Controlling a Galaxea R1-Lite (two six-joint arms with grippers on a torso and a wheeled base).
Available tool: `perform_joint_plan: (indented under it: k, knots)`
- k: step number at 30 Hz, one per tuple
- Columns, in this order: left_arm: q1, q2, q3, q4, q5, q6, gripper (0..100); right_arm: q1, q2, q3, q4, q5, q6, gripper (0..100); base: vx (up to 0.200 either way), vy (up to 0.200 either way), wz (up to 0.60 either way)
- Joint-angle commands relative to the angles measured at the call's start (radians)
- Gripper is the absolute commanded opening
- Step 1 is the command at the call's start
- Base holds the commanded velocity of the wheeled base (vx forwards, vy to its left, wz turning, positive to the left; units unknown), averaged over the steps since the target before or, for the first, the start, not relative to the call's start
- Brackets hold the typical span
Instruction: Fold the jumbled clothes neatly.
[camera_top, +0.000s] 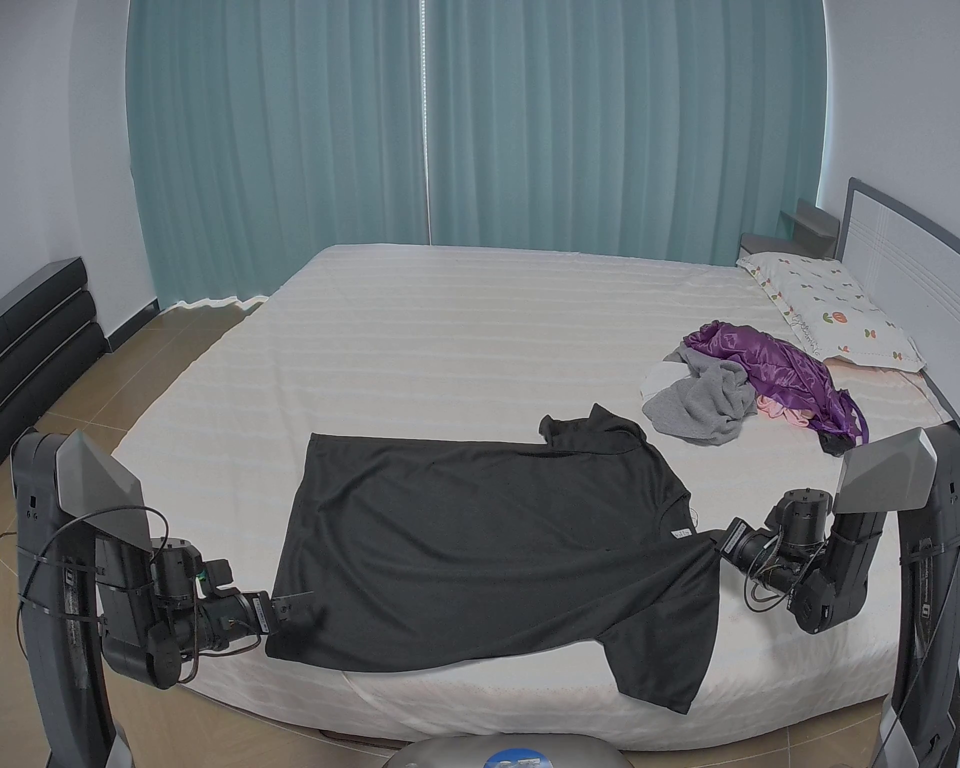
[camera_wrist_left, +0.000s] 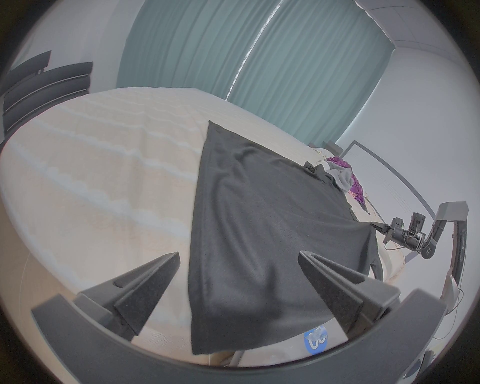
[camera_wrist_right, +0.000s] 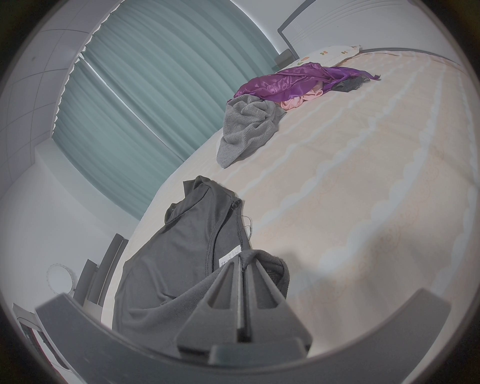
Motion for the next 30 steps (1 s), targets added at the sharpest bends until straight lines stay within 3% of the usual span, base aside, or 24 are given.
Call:
perform_joint_plan:
  k: [1,7,10,11,16,19,30]
  knots:
    - [-0.034,0.018,-0.060,0.036,0.006,-0.003,100,0.002,0.005,0.006,-0.003,0.001,0.002,0,0.000,0.000,0.00]
    - [-0.033,0.050,-0.154,0.108,0.078,-0.002,100,0.002,0.007,0.009,-0.003,0.001,0.002,0,0.000,0.000,0.00]
    - [-0.034,0.050,-0.154,0.108,0.078,-0.002,100,0.005,0.007,0.009,-0.003,0.001,0.002,0,0.000,0.000,0.00]
    - [-0.034,0.050,-0.160,0.108,0.079,-0.003,0,0.005,0.007,0.009,-0.003,0.001,0.002,0,0.000,0.000,0.00]
    - [-0.034,0.040,-0.177,0.106,0.098,-0.022,0,0.005,0.004,0.009,-0.004,0.001,0.002,0,0.000,0.000,0.00]
    - [-0.034,0.018,-0.192,0.108,0.102,-0.080,0,0.005,0.004,0.007,-0.010,0.001,0.002,0,0.000,0.000,0.00]
    - [-0.024,-0.014,-0.241,0.105,0.118,-0.091,0,0.008,-0.006,0.000,-0.019,0.000,0.003,0,0.000,0.000,0.00]
